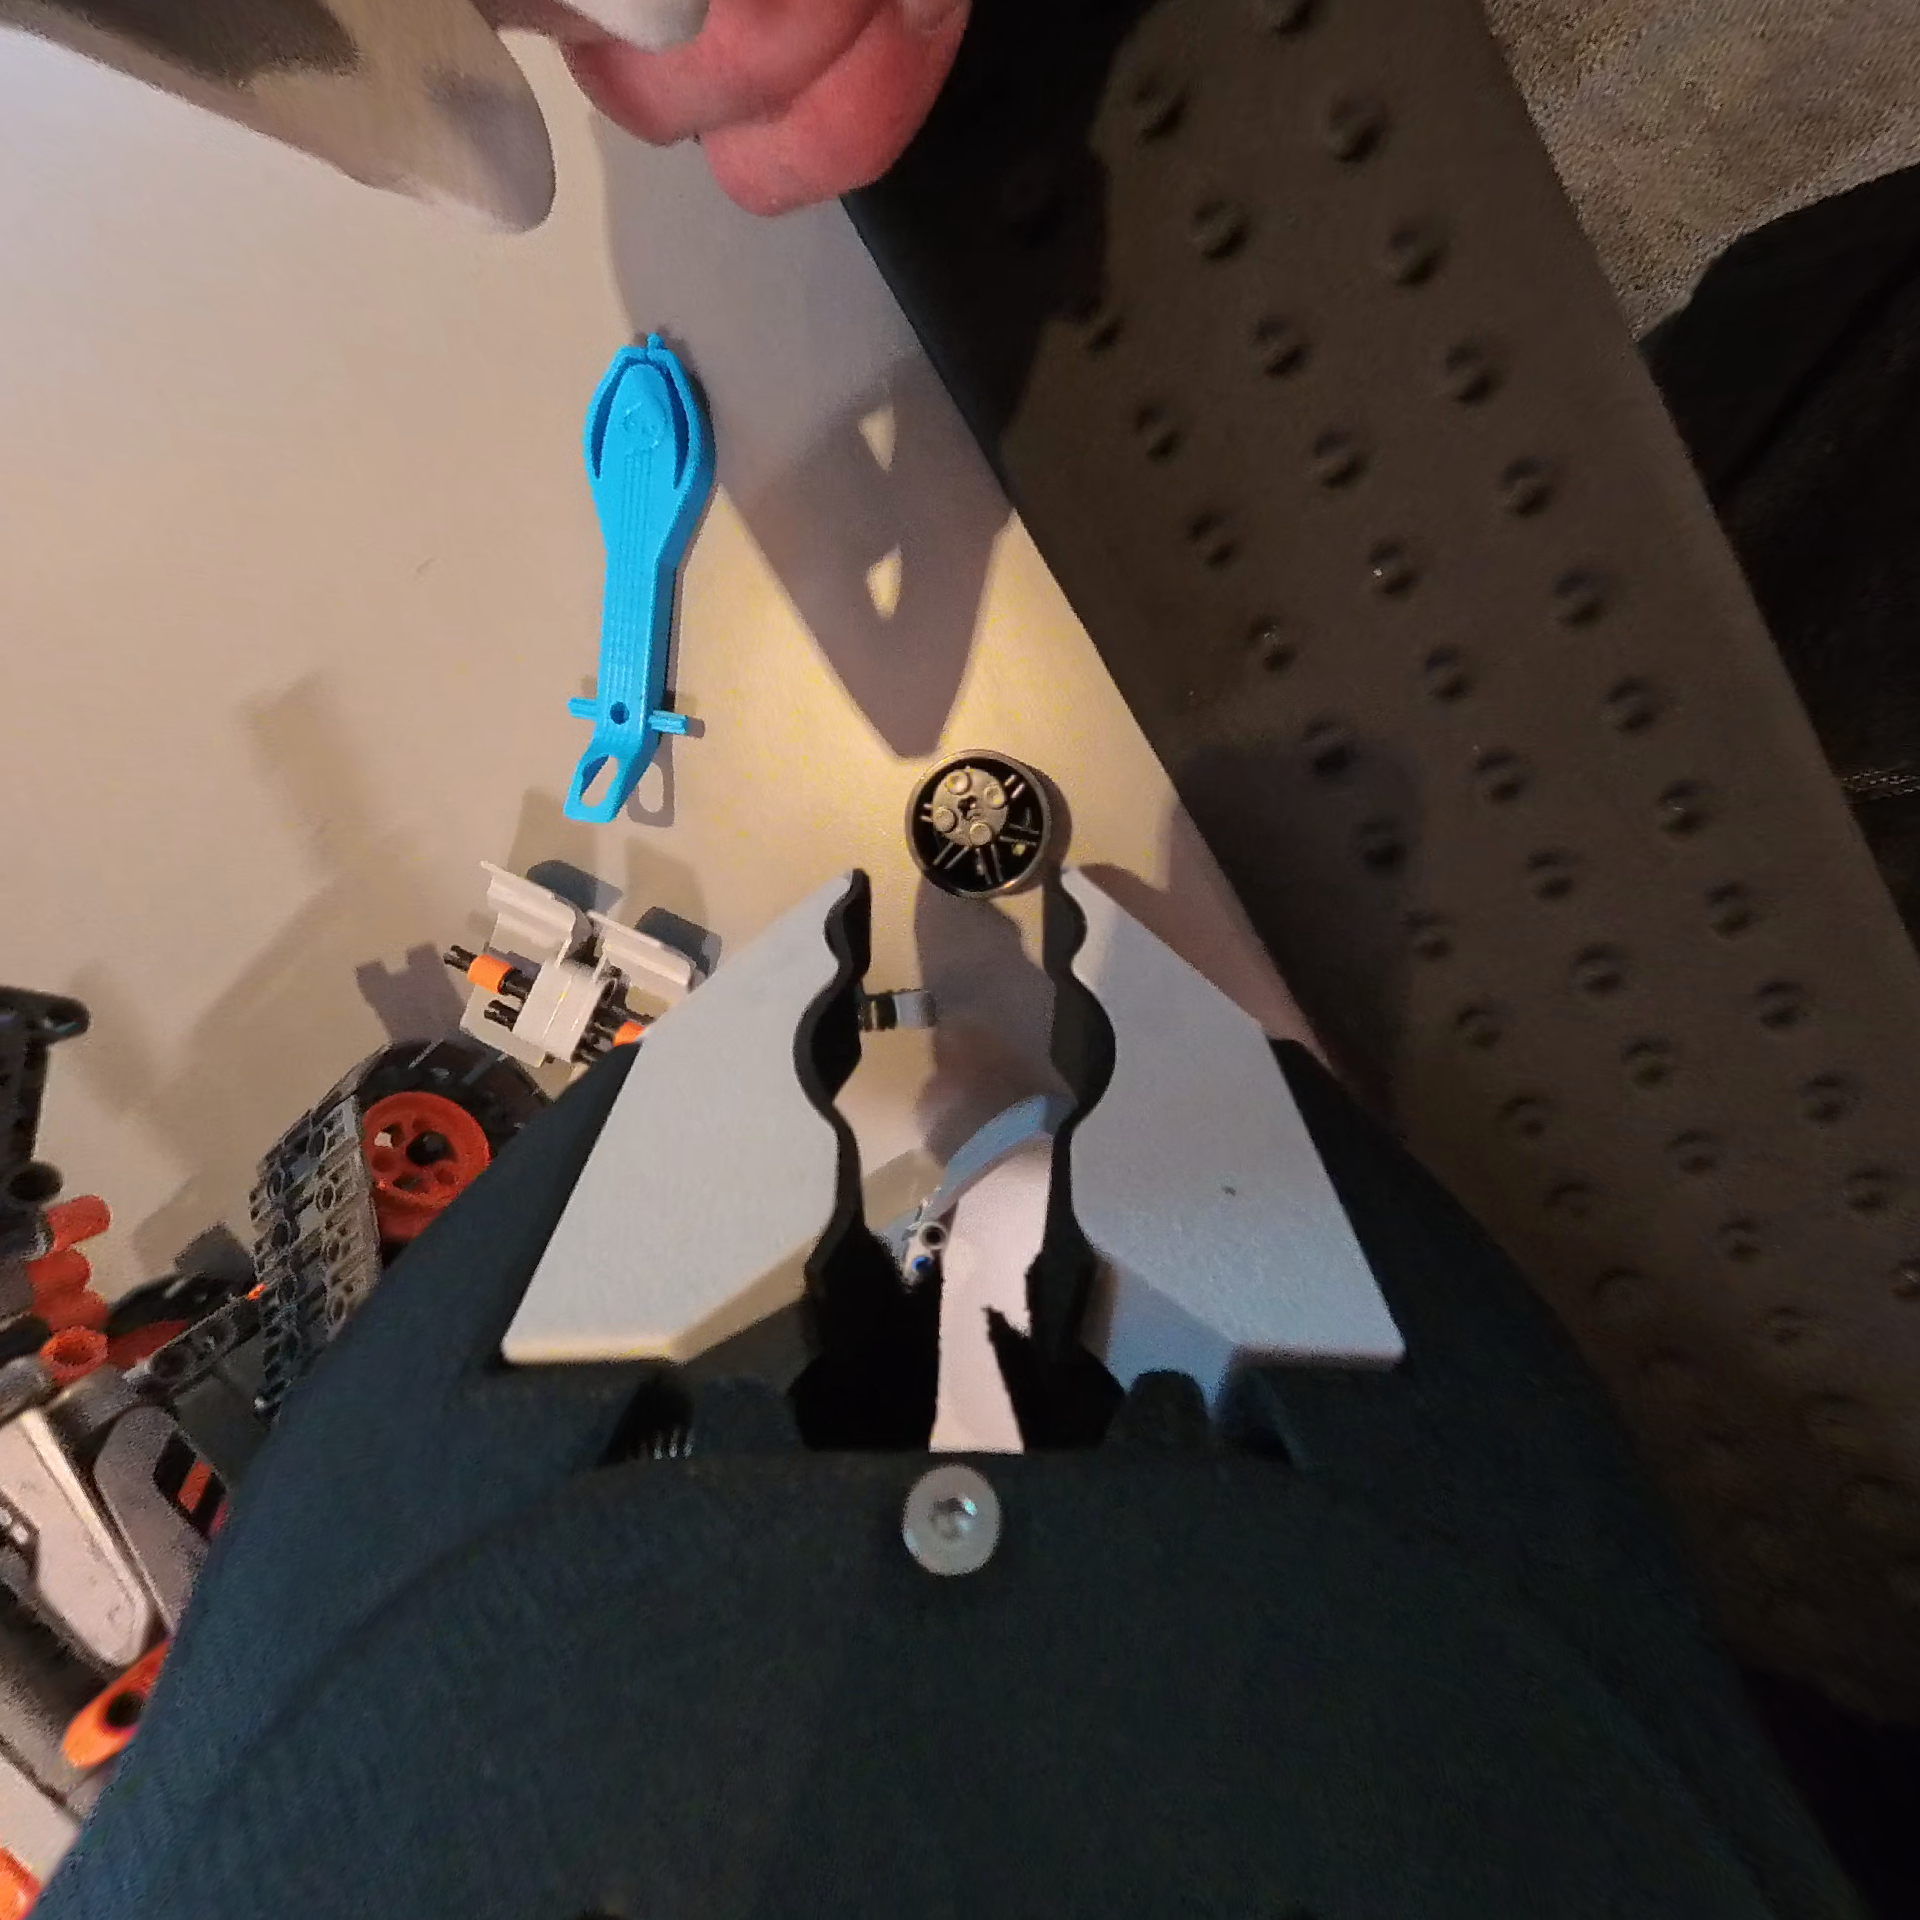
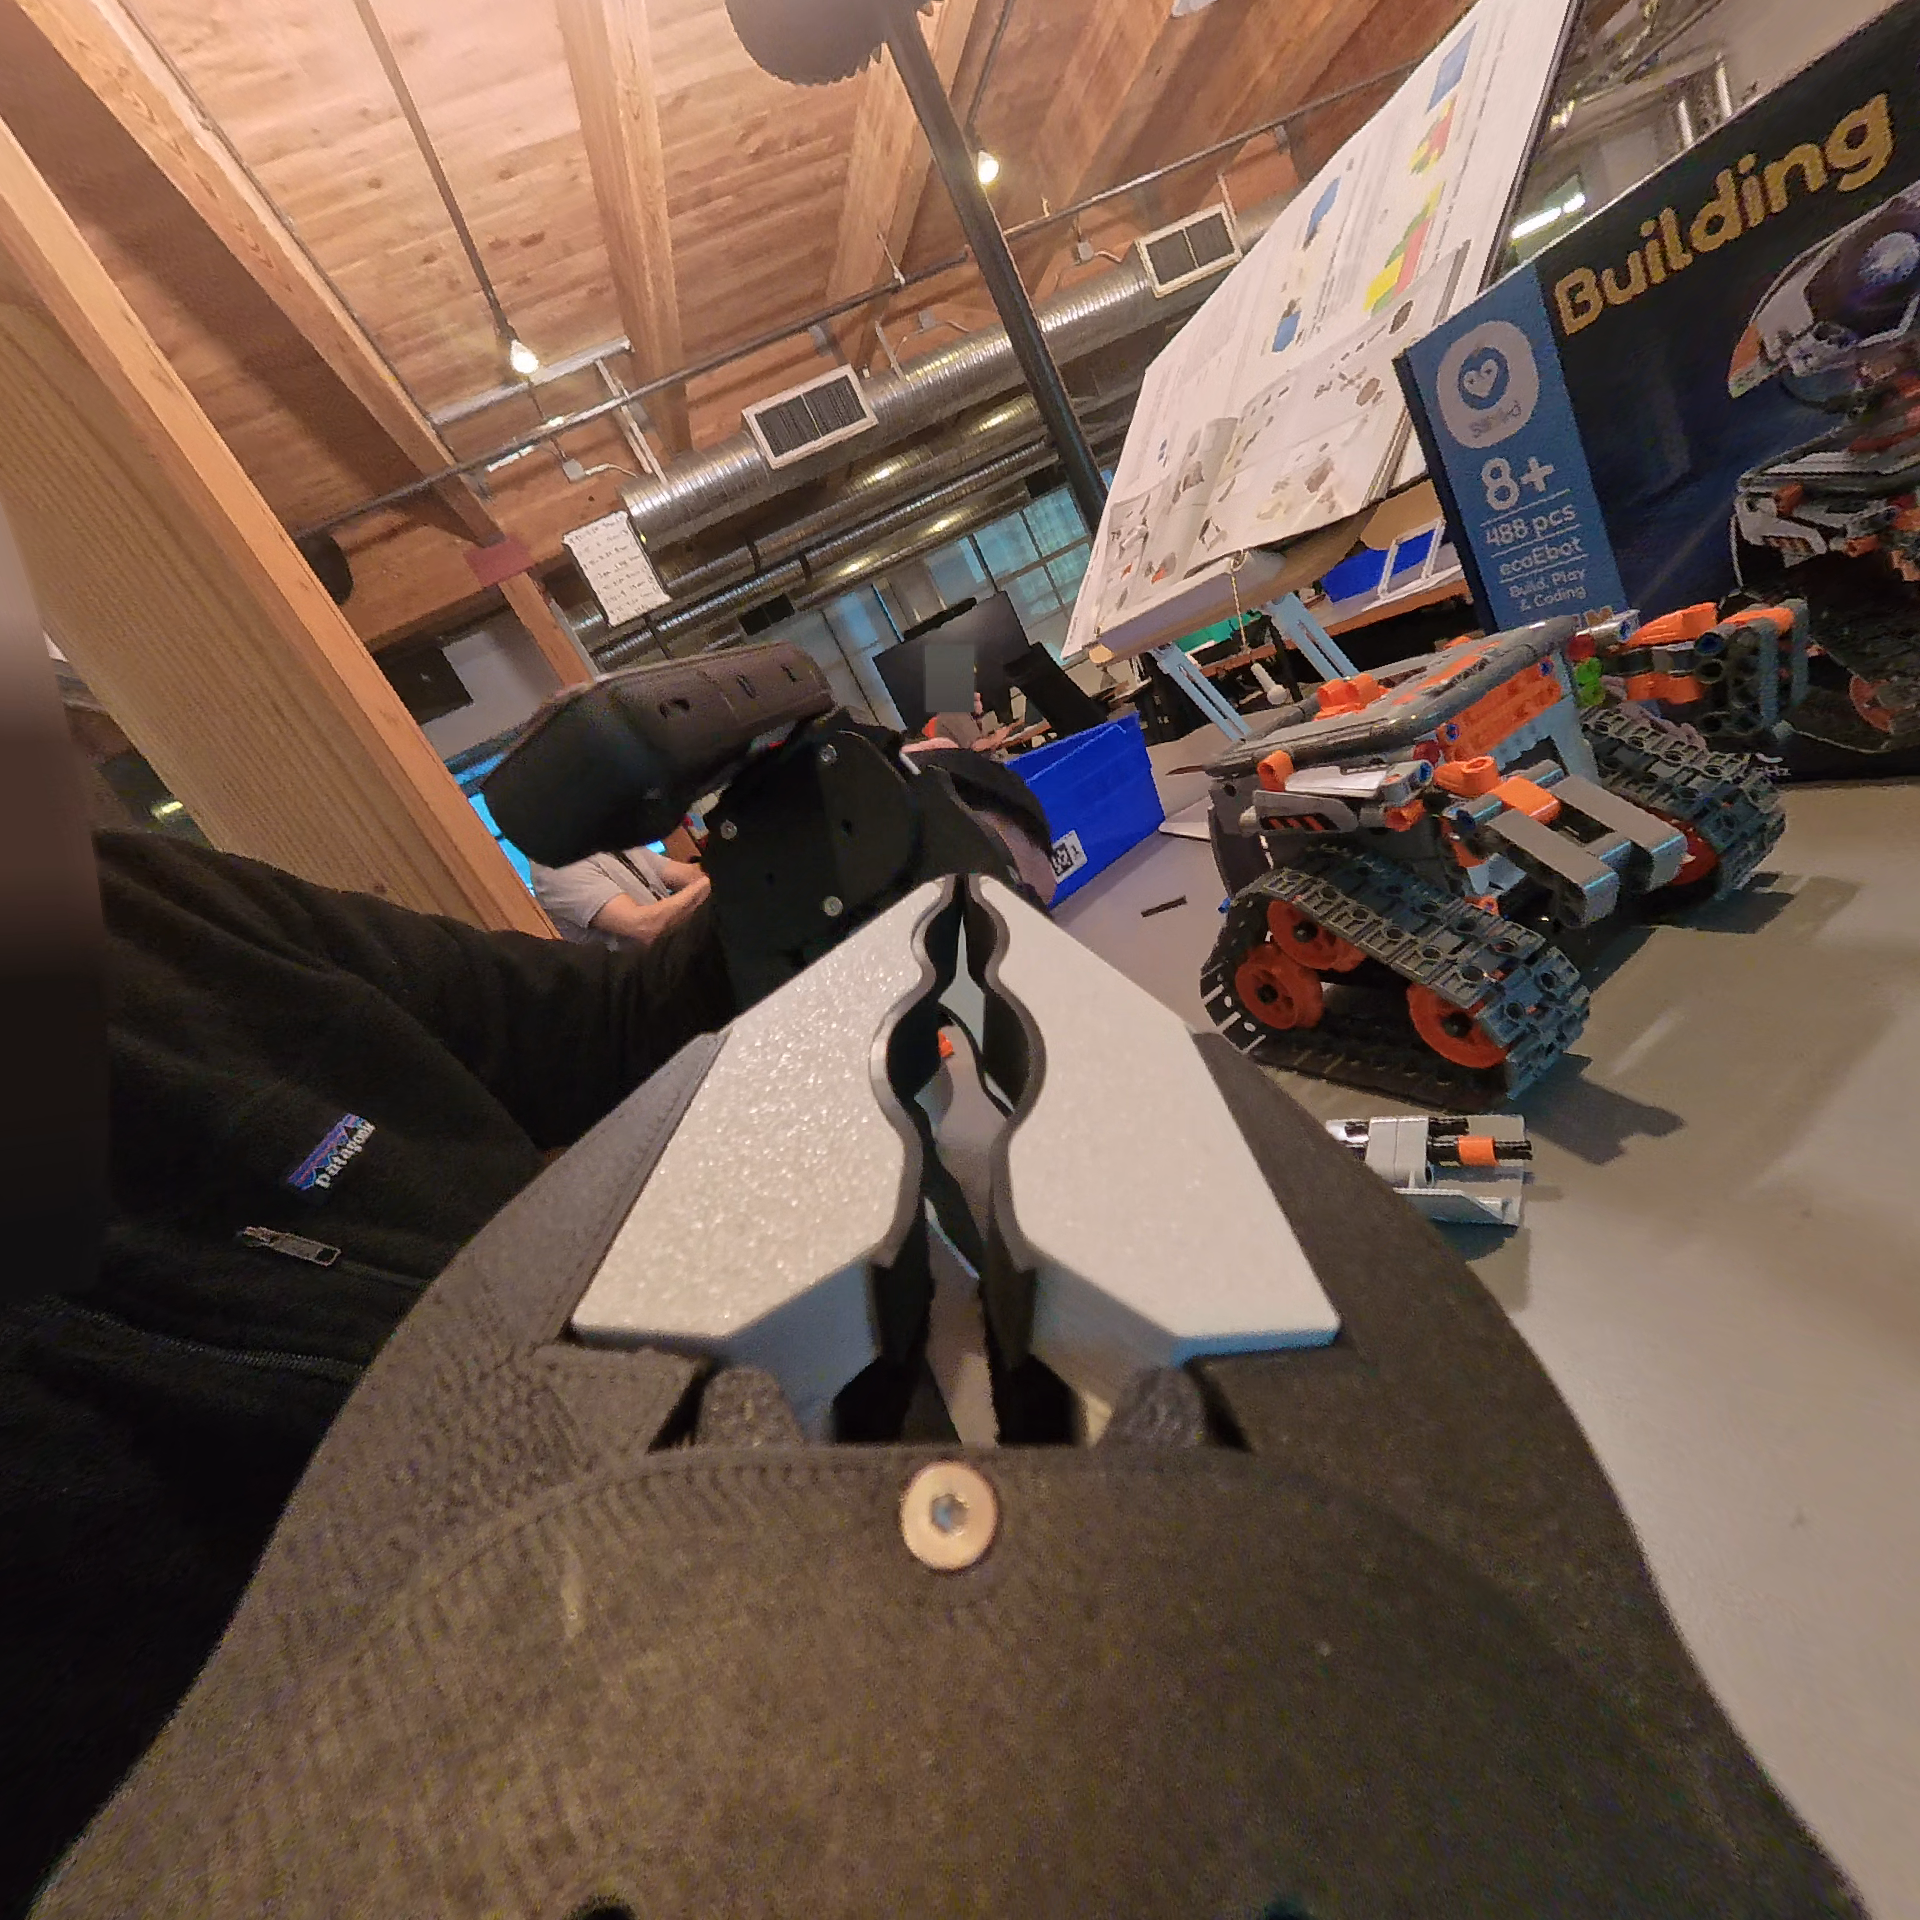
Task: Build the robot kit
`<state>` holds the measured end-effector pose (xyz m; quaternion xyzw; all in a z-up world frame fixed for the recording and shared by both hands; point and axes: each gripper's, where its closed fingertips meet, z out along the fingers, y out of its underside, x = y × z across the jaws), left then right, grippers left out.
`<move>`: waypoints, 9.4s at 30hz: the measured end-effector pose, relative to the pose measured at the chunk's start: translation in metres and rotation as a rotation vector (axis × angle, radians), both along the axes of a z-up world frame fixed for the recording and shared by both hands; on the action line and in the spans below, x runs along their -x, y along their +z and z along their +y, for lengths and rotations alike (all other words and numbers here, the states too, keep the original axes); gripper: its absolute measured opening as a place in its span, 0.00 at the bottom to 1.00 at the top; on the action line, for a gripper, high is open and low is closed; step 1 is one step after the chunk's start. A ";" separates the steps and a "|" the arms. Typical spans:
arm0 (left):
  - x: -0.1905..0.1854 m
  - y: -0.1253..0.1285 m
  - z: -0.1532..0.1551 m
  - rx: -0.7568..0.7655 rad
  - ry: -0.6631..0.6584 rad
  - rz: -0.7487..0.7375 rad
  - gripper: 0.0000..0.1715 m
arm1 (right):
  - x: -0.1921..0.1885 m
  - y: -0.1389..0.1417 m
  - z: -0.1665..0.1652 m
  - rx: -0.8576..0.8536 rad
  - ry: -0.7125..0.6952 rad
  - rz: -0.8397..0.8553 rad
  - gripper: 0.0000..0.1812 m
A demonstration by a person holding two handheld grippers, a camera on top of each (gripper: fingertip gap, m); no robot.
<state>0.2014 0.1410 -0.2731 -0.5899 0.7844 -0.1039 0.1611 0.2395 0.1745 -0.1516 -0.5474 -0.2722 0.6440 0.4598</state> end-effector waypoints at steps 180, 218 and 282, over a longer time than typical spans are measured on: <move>0.004 0.061 0.027 0.267 0.152 -0.623 0.17 | 0.041 -0.046 -0.007 -0.743 -0.243 -0.787 0.07; 0.023 0.032 0.031 0.263 0.171 -0.440 0.13 | 0.034 -0.055 -0.005 -0.699 -0.217 -0.819 0.00; -0.006 0.096 0.033 0.365 0.207 -0.882 0.11 | 0.039 -0.014 -0.001 -1.017 -0.445 -0.699 0.02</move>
